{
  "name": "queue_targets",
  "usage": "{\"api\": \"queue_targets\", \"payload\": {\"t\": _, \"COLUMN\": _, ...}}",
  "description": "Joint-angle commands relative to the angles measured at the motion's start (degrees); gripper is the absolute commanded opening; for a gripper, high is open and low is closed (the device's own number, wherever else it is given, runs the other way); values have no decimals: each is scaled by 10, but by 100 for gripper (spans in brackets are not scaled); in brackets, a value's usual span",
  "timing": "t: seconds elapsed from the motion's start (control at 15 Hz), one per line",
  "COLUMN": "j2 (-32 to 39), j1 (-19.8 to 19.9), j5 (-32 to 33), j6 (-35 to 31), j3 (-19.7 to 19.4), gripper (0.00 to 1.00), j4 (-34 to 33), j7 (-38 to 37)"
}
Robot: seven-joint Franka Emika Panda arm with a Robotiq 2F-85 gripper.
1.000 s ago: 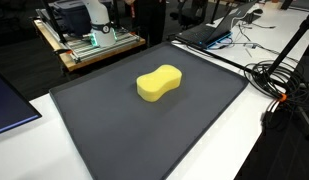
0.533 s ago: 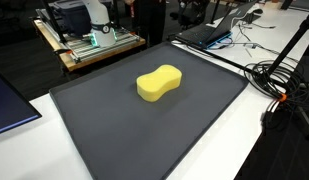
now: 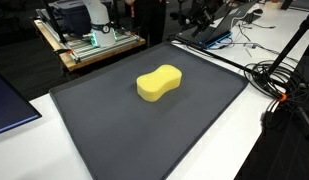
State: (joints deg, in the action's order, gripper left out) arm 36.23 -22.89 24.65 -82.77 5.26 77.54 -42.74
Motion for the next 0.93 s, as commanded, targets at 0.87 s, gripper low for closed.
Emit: {"api": "queue_targets", "payload": {"t": 0.87, "j2": 176, "j1": 35, "j5": -65, "j6": 72, "j3": -44, "gripper": 100, "j4": -279, "j7": 53}}
